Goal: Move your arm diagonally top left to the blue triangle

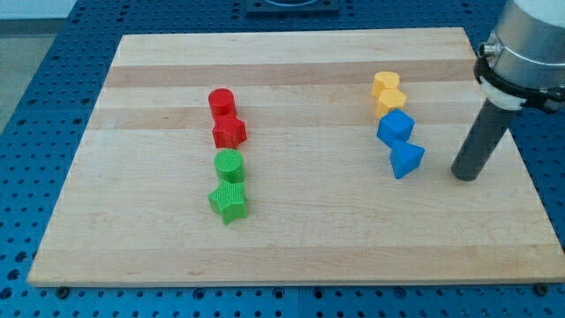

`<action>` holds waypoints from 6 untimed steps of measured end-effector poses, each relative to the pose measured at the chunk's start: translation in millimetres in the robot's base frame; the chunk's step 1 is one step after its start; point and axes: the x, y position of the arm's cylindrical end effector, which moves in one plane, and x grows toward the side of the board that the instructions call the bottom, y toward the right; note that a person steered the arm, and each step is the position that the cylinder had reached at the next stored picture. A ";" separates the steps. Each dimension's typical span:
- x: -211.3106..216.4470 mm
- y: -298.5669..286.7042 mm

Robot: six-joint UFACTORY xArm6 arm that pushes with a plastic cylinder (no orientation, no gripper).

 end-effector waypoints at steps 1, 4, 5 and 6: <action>0.0 0.0; 29.3 -85.0; 30.5 -133.8; 0.6 -201.9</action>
